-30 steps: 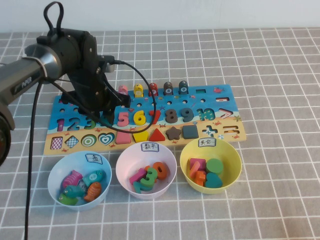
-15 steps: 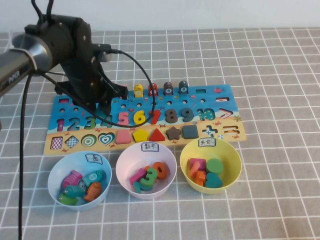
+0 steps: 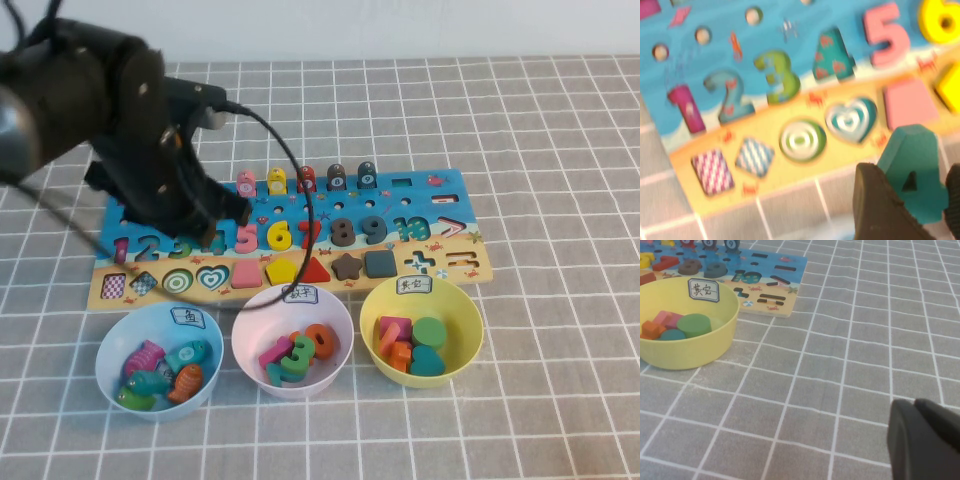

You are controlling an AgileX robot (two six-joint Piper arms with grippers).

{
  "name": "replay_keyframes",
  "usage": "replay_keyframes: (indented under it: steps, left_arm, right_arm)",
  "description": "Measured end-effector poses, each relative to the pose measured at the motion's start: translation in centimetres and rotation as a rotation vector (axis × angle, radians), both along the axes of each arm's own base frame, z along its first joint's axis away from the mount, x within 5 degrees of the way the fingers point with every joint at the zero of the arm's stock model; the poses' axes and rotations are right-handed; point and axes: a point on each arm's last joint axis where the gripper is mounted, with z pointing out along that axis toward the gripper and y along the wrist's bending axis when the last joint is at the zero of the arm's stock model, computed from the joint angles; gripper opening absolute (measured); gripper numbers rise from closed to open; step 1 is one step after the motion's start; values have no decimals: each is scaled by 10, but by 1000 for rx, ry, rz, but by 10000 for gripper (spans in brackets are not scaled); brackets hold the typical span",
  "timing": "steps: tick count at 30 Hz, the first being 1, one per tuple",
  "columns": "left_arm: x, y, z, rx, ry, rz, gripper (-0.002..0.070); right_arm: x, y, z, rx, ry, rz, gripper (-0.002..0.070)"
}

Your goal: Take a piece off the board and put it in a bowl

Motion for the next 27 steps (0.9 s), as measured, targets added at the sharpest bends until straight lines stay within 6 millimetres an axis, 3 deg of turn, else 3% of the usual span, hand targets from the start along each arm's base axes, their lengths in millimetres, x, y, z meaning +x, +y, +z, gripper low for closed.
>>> replay_keyframes:
  steps: [4,15,19,27]
  left_arm:
    - [-33,9,7,-15,-38,-36,237]
    - [-120,38,-2,-130,-120,-153,237]
    - [-134,35,-10,-185,-87,-250,237]
    - [-139,14,-10,-316,-103,-363,237]
  right_arm:
    - [0,0,0,0,0,0,-17]
    - [0,0,0,0,0,0,-17]
    - [0,0,0,0,0,0,-17]
    - [0,0,0,0,0,0,-17]
